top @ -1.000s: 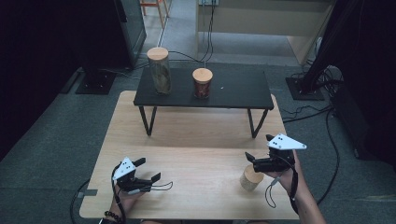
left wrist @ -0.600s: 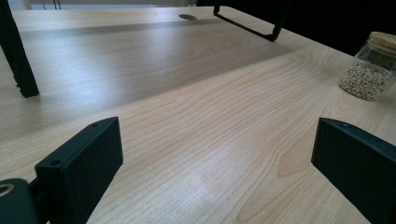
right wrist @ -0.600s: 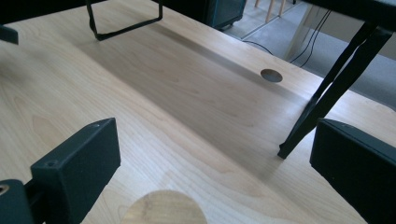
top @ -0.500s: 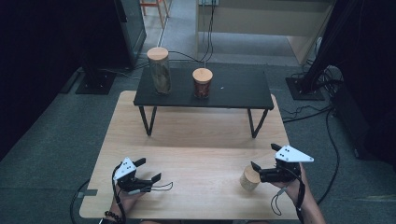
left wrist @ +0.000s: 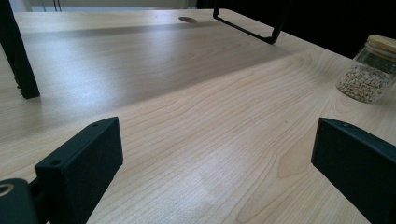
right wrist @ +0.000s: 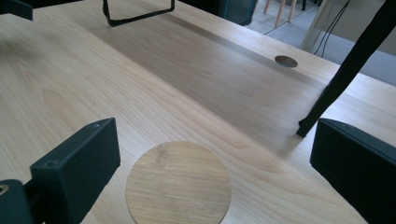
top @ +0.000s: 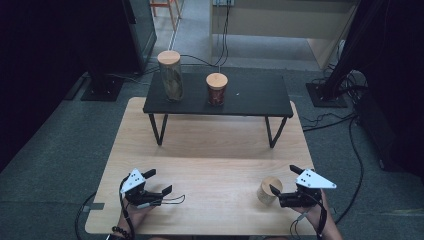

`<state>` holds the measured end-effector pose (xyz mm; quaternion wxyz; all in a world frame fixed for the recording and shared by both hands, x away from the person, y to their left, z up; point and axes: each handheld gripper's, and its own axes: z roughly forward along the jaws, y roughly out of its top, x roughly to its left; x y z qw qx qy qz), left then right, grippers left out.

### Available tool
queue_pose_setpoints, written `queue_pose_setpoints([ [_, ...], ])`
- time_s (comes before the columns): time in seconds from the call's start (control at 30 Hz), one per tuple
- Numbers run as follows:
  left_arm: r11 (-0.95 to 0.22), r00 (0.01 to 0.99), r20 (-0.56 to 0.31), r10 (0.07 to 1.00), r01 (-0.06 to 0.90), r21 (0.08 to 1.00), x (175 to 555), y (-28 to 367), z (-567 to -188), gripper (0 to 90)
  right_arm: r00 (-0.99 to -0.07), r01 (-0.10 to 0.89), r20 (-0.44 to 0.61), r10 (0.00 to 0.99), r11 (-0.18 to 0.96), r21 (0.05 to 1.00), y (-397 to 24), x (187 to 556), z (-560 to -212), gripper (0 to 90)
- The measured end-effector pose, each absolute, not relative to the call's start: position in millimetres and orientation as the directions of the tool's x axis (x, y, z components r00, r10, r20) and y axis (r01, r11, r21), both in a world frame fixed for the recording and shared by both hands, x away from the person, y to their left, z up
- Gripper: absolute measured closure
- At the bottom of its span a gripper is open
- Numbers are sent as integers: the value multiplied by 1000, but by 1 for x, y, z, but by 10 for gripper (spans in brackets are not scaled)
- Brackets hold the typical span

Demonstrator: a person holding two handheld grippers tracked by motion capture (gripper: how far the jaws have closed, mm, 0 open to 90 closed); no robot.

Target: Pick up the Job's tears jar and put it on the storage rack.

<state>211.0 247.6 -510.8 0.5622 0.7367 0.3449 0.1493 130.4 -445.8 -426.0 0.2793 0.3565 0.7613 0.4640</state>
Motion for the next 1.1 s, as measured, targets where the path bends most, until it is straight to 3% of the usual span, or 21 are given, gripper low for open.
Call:
queue_pose_setpoints([
  [1.1, -136, 720, -163, 675, 338, 931, 211, 247, -510, 21, -618, 309, -48, 785, 298, 903, -453, 130, -479, 12],
])
